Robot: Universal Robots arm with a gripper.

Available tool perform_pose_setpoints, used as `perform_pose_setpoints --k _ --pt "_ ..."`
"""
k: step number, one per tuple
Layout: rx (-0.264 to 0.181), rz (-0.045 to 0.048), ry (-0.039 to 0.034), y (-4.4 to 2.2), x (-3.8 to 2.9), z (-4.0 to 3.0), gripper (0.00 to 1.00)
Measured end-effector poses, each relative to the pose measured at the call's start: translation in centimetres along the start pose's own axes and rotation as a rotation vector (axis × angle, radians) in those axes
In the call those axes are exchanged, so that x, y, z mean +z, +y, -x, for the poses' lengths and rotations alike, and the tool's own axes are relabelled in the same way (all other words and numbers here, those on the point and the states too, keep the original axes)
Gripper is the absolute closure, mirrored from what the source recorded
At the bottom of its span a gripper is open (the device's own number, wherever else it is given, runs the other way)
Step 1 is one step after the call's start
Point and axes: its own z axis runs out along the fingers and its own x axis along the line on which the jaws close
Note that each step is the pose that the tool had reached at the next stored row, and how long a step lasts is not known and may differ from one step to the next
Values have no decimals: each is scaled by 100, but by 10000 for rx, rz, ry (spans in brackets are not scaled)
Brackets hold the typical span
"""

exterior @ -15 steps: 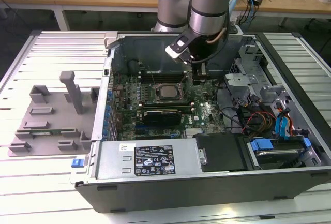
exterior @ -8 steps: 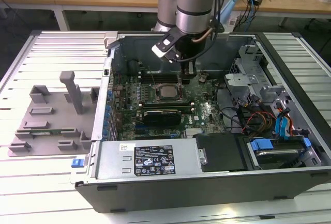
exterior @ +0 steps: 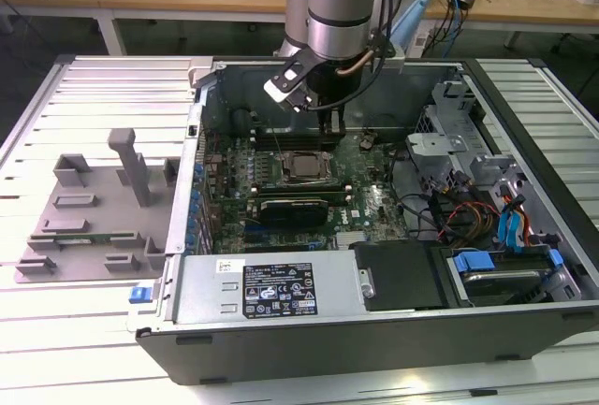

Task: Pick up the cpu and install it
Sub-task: 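Close the cpu cover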

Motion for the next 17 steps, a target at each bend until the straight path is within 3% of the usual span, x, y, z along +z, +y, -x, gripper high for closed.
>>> perform_pose_setpoints --k 3,5,6,14,17 --pt "-1 2 2 -91 4 2 89" --pt "-26 0 1 -190 24 5 89" --pt "-145 2 6 -203 40 5 89" --pt "-2355 21 91 -210 100 5 89" --pt "-2996 21 61 -209 102 4 89"
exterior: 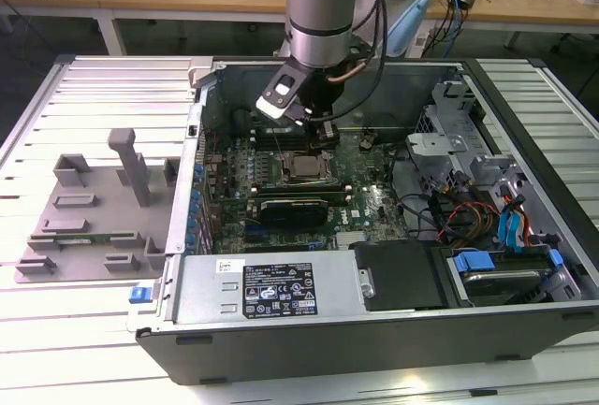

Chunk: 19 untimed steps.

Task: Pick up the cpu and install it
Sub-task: 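Close the cpu cover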

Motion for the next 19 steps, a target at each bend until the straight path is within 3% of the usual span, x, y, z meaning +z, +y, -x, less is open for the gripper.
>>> perform_pose_setpoints --k 2,4,6,7,11,13,14,15,18,19 --pt "-740 -44 -156 -2 -2 0 89" --pt "-1111 -76 -267 -3 -1 0 89" --pt "-2045 -135 -490 -3 0 0 89" --pt "-2406 -142 -526 -3 -1 0 89" --pt "-3824 -109 -560 -3 4 -1 89" --pt "-4266 -99 -568 -3 5 -1 89" --pt "-4626 -90 -574 -3 5 -1 89" --pt "-5368 -77 -598 -4 6 0 89" --pt "-6069 -83 -650 -4 6 0 89" --pt "-6566 -70 -665 -3 8 -1 89"
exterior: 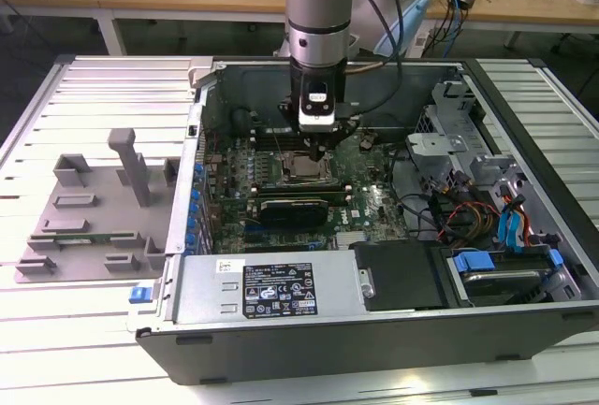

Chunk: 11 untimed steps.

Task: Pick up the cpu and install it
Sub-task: 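Close the cpu cover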

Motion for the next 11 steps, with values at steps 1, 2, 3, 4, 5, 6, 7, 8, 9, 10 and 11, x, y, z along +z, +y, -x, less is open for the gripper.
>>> perform_pose_setpoints --k 1,2,3,4,5,6,7,8,9,10,11 --pt "-420 17 -19 0 0 0 89" --pt "-806 32 -37 0 0 0 89" --pt "-1238 50 -56 0 0 0 89" --pt "-1526 62 -69 0 0 0 89" --pt "-1882 78 -85 0 0 0 89" --pt "-2289 96 -102 0 0 0 89" --pt "-2594 110 -115 0 0 0 89" --pt "-2981 127 -131 0 0 0 89" --pt "-3275 146 -140 0 0 0 89" --pt "-3808 188 -154 0 2 0 89" --pt "-4178 205 -165 0 4 -1 89"
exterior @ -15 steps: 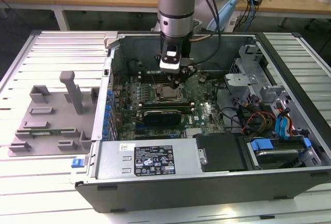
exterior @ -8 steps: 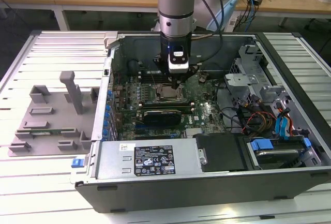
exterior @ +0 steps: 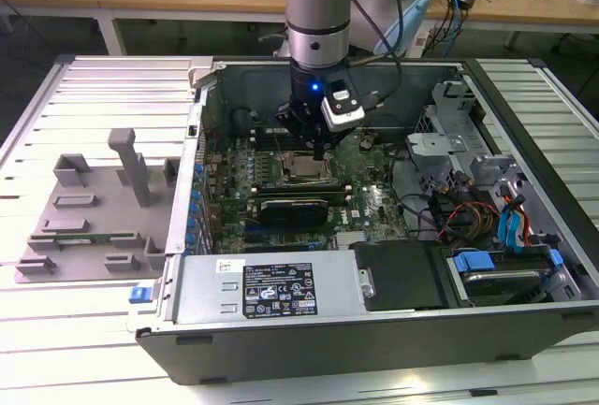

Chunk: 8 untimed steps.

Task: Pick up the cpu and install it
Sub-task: 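Close the cpu cover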

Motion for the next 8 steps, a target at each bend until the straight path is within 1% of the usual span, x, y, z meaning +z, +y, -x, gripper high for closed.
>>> perform_pose_setpoints --k 3,4,5,6,7,8 --pt "-35 2 -1 0 0 0 89" --pt "-38 -19 98 -1 0 0 89" --pt "-50 -70 322 0 2 3 89" --pt "-60 -105 488 0 3 5 89" --pt "-74 -170 777 0 3 7 89" --pt "-75 -174 789 0 3 7 89"
